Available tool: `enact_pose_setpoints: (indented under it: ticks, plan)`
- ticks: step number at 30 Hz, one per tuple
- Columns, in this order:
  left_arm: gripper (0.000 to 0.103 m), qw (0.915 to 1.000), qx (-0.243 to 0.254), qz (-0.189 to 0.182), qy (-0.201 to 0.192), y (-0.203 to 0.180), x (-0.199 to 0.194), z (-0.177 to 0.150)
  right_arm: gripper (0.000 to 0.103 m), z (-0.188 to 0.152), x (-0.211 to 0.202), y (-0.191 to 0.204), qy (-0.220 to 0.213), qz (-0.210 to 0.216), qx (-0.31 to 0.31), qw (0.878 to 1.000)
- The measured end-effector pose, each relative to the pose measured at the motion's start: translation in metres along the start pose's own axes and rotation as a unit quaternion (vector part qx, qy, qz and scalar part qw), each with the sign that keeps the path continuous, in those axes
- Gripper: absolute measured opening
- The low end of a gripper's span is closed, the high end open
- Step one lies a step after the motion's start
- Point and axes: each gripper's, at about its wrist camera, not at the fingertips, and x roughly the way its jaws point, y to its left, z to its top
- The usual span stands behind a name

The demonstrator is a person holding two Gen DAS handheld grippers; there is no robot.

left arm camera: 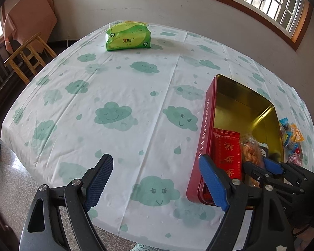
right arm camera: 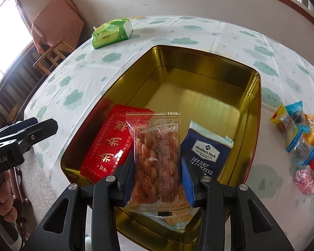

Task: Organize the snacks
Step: 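Carry the clear peanut bag into the tin and release it with the right tool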

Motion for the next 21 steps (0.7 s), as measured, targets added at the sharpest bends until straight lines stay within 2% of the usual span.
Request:
enact_pose_setpoints:
  ticks: [6, 9, 17, 21]
  plan:
    - [0.082, 1.0000, 0.003, -0.001, 0.003, -0.004, -0.001, -0.001, 0.043, 0.000, -0.002, -0.001, -0.003, 0.006, 0.000, 1.000]
    - [0.082, 1.0000, 0.006, -0.002, 0.003, -0.007, -0.002, -0.001, 0.047, 0.000, -0.006, -0.002, -0.010, 0.008, 0.001, 1.000]
    - [0.082, 0.9996, 0.026, -0.012, 0.001, -0.029, -0.006, 0.000, 0.053, 0.002, -0.036, -0.016, -0.048, 0.024, 0.012, 0.999]
    - [0.082, 0.9988, 0.043, -0.023, 0.002, -0.050, -0.007, 0.000, 0.053, -0.003, -0.057, -0.036, -0.073, 0.009, 0.019, 0.997]
